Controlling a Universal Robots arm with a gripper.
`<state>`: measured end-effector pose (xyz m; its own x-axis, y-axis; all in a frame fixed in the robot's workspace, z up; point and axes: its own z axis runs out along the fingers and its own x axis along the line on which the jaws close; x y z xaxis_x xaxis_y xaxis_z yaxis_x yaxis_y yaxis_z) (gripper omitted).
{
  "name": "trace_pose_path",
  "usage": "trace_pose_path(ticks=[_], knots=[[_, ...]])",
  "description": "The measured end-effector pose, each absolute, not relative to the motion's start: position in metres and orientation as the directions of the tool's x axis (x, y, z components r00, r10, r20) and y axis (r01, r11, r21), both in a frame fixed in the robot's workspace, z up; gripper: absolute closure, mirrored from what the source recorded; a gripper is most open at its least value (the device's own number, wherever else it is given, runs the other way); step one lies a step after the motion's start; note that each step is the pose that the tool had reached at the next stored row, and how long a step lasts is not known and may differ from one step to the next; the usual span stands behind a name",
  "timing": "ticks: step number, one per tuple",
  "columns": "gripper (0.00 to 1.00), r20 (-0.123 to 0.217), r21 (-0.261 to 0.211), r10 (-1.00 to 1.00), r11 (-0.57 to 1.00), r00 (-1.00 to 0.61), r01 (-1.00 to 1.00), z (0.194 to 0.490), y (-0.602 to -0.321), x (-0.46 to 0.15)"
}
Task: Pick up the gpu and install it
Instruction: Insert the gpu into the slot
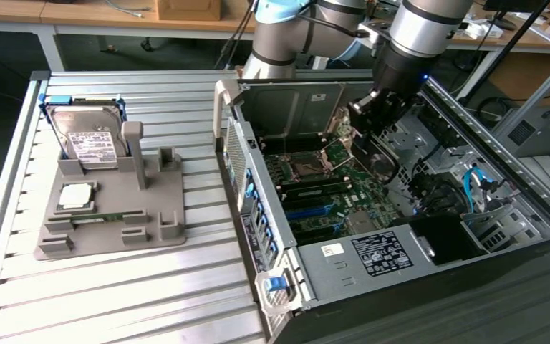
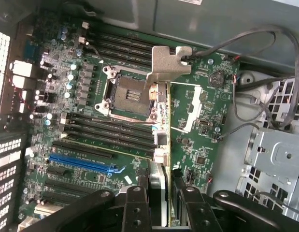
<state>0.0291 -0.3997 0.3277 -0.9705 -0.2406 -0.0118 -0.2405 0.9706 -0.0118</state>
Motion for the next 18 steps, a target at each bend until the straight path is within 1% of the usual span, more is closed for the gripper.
trace_pose_path(ticks=[18], knots=[[0.7,-0.012,-0.012,-0.388,0.921,-0.921,-0.388,0.327,-0.3997,0.0291]])
